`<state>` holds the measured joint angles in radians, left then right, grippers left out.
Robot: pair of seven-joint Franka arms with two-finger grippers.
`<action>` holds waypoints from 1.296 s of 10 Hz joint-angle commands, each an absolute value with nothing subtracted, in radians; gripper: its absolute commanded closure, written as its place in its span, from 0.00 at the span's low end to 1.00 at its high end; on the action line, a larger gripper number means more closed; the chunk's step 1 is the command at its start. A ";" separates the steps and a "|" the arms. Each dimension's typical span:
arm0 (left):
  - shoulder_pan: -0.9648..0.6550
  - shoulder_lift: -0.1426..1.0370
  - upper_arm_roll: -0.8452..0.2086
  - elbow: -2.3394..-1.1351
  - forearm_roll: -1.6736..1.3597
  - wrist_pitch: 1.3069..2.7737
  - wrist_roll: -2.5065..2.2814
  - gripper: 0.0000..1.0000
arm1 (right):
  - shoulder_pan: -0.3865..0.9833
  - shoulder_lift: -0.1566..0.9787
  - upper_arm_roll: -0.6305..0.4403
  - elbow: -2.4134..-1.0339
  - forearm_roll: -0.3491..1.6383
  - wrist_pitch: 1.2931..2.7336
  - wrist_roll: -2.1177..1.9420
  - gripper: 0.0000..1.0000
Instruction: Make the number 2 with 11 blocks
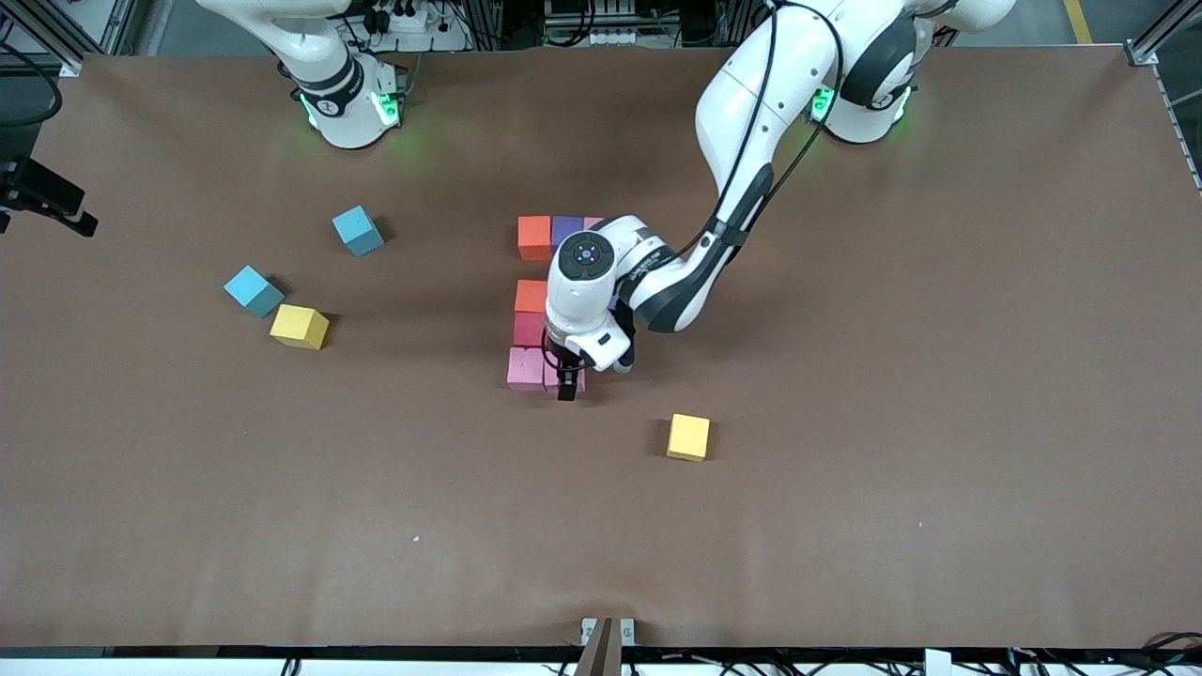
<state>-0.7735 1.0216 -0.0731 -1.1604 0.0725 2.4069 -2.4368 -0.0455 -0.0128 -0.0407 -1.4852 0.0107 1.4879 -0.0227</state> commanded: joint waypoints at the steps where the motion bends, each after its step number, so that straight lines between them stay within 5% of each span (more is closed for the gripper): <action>1: -0.778 0.991 -0.060 -1.147 0.054 2.341 -2.442 0.00 | -0.060 0.006 -0.034 -1.463 0.008 1.477 -0.037 0.00; 6: -0.736 0.879 -0.089 -1.157 0.051 2.165 -2.398 0.00 | -0.072 0.005 -0.034 -1.454 0.008 1.470 -0.044 0.00; 13: -0.414 0.861 -0.192 -1.173 0.049 2.040 -1.858 0.00 | -0.089 0.003 -0.038 -1.417 0.009 1.470 -0.038 0.00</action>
